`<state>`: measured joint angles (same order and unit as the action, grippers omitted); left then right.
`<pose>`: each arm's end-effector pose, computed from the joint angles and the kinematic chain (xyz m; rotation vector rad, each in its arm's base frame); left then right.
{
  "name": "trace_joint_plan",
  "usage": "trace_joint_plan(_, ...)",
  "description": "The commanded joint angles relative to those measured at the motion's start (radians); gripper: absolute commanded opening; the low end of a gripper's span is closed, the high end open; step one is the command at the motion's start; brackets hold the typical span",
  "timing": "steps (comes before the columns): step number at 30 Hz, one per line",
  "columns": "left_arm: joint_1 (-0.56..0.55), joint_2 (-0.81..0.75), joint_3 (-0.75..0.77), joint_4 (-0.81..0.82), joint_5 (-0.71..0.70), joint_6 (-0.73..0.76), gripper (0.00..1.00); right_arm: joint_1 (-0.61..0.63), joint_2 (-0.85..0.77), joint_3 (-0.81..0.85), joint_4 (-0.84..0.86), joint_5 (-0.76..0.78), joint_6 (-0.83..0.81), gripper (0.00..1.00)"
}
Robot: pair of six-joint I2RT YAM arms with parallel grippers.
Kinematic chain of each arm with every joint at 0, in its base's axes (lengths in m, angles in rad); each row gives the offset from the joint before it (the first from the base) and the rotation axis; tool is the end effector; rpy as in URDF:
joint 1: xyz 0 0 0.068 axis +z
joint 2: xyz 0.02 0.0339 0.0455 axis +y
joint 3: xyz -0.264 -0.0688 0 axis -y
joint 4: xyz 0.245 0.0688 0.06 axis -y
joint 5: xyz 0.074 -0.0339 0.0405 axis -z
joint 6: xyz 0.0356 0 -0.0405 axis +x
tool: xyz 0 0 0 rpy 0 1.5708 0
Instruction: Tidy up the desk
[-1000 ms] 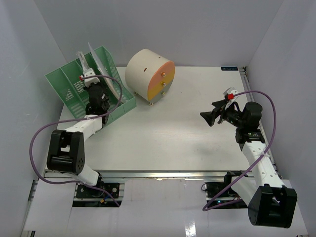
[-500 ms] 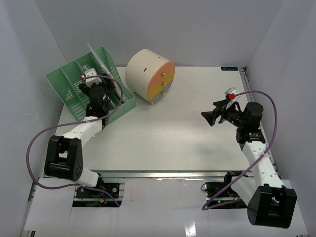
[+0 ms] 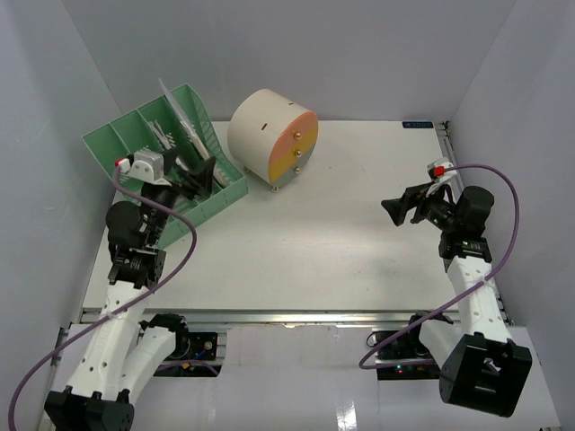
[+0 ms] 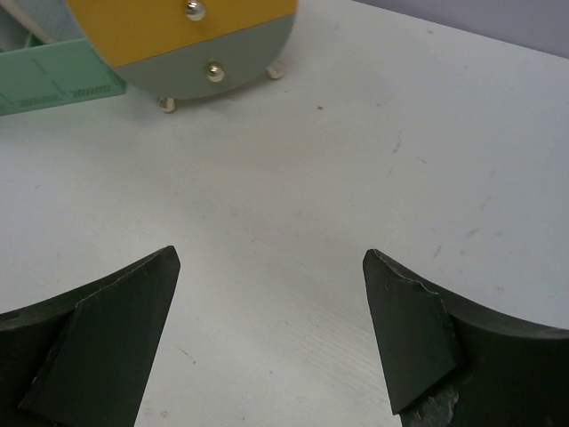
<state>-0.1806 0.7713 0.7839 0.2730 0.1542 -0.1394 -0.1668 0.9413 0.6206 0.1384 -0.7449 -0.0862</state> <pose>0.1758 -0.0377 0.3914 0.1598 1.2878 -0.3732 0.2155 -0.0118 0.2884 -0.4674 1.6619 0.4638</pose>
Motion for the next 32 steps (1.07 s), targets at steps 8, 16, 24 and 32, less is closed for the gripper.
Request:
trace_joint_plan(8,-0.002,-0.061,-0.226,-0.074,0.672,-0.092,0.98,-0.037,-0.181,-0.013,-0.230,0.389,0.010,0.90)
trace_joint_plan(16,-0.003,-0.149,-0.270,-0.138,0.642,-0.073,0.98,-0.042,-0.263,-0.064,-0.260,0.475,0.023,0.90)
trace_joint_plan(24,-0.002,-0.165,-0.271,-0.167,0.617,-0.057,0.98,-0.040,-0.266,-0.054,-0.272,0.490,0.028,0.90)
trace_joint_plan(32,-0.002,-0.161,-0.272,-0.170,0.617,-0.050,0.98,-0.042,-0.283,-0.053,-0.269,0.486,0.011,0.90)
